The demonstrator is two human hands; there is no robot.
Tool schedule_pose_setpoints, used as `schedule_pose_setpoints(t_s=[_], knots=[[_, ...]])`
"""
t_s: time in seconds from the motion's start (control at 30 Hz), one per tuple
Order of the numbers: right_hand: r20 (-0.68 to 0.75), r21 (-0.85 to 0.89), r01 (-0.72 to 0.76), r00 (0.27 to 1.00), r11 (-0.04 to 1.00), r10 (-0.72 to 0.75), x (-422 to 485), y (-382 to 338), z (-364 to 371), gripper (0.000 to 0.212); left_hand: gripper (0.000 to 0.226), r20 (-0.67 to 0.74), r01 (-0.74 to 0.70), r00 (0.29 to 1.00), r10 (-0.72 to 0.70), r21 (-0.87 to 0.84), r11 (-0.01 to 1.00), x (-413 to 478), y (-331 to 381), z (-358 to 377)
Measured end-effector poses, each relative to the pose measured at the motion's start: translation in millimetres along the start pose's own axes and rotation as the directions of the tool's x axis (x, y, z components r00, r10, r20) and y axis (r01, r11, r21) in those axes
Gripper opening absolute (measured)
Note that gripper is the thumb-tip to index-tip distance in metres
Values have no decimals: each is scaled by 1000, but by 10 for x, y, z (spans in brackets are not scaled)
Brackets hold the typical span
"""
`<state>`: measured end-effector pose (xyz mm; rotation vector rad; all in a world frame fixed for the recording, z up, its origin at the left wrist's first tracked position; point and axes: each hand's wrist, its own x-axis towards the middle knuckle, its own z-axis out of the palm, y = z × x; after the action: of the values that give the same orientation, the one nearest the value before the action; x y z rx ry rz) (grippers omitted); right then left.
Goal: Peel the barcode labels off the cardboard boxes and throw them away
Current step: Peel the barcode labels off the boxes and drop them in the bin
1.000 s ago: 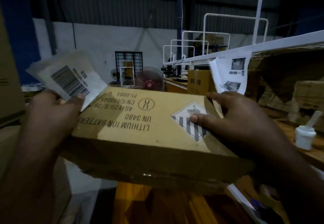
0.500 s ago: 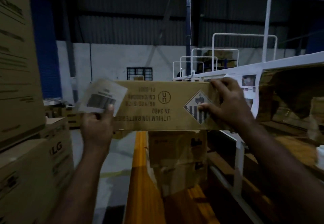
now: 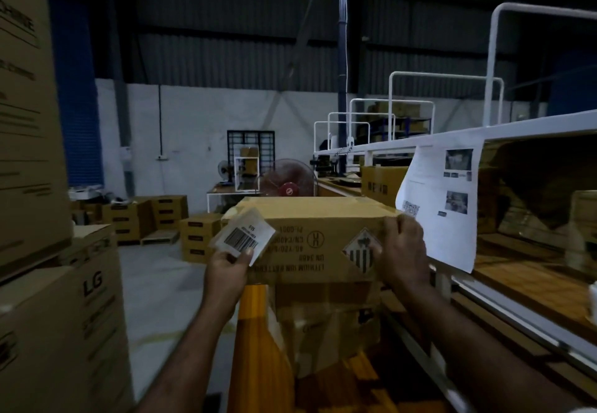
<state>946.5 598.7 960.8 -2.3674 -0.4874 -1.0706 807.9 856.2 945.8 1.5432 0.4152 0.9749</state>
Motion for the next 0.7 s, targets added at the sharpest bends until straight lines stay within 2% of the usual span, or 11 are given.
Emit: schedule_pose_setpoints(t_s=[0.03,0.1,0.2,0.3,0.4,0.47,0.57,0.6,0.63,0.67,0.7], knots=[[-16,-79,94,995,992,-95,-41,-91,16,45,23,-1,4,1000,-4,-8,1000,35,-4,-5],[77,-89,286,957,954,-279,-127,-313,49,35,24,-1,20,1000,-21,-24,999,104,-25,-28],[308,-65,447,860,892,-408,-246,-648,214,59,27,9,24,1000,-24,-32,999,149,-69,-62],[443,-180,430,838,885,-317,-304,-926,353,79,28,25,3,1000,-2,-38,999,129,-78,-52],[532,-220,379,819,899,-215,-283,-1085,421,82,20,100,-29,994,34,-45,999,71,-62,-47],[557,-151,308,811,939,-176,-284,-1157,416,73,19,157,-24,987,24,2,1000,5,-53,-63],[390,191,47,913,980,-120,-372,-1256,343,17,18,210,39,976,-61,103,994,-120,-90,-135],[377,372,-114,925,921,-38,-406,-1302,322,21,15,223,65,971,-86,103,993,-170,-106,-174],[424,556,-288,905,780,31,-430,-1346,301,26,9,231,87,967,-108,102,991,-221,-119,-214],[501,684,-438,863,584,61,-446,-1380,311,25,6,234,103,964,-126,108,989,-275,-124,-257],[581,723,-546,812,425,56,-467,-1409,308,23,6,235,118,961,-144,122,985,-332,-122,-296]])
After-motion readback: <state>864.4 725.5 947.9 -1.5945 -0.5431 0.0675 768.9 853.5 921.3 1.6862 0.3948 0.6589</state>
